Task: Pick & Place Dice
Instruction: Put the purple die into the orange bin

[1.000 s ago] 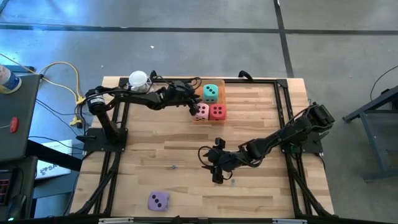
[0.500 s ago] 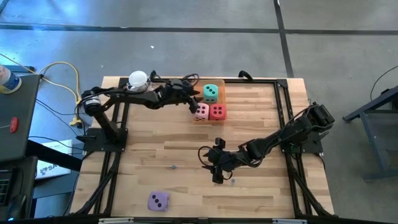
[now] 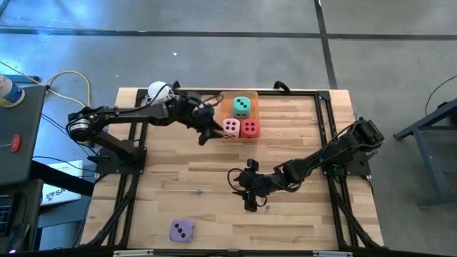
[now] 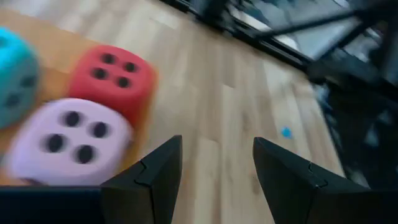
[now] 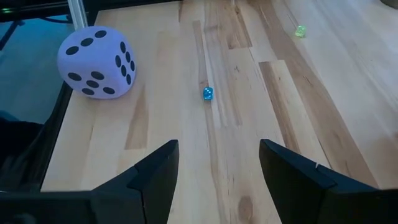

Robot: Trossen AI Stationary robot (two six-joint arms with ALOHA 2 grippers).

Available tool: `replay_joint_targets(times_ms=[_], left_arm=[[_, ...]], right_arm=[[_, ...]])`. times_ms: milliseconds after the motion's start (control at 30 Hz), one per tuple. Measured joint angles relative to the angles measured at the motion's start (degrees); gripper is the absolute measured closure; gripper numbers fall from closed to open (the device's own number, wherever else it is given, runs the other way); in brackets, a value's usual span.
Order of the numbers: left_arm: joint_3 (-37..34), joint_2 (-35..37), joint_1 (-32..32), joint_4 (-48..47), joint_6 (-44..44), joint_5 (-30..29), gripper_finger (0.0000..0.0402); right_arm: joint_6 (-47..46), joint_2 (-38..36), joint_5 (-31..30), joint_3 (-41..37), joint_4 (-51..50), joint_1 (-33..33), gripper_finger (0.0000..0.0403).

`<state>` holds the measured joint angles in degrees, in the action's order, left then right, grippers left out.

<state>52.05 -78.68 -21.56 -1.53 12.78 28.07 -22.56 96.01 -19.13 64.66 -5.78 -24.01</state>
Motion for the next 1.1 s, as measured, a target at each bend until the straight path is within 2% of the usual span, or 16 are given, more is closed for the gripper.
replay_joint_targets(times_ms=[200,333,467,600,933,1100], left_arm=[[0.0,-0.6,3.9,1.7,-2.2,0.8,0.0210],[0.0,-0.7,6.9,3.5,-10.6,2.9,0.0210],[0.0,-0.7,10.4,5.8,-14.2,1.2,0.0204],[0.0,-0.7,13.1,6.4,-17.1,-3.0,0.0165],[0.0,-0.7,19.6,6.3,-17.3,-16.0,0.0017],[0.0,-0.7,22.6,6.4,-20.2,-22.4,0.0005]], right_arm=[[-0.1,0.0,-0.1,0.0,0.7,0.0,0.0188],[-0.1,0.0,-0.2,0.0,0.5,0.0,0.0188],[0.1,0.0,-0.2,0.0,0.5,0.0,0.0188],[0.2,0.0,-0.2,0.0,0.4,0.0,0.0188],[0.3,0.0,-0.2,0.0,0.4,0.0,0.0188],[0.3,0.0,-0.2,0.0,0.4,0.0,0.0188]])
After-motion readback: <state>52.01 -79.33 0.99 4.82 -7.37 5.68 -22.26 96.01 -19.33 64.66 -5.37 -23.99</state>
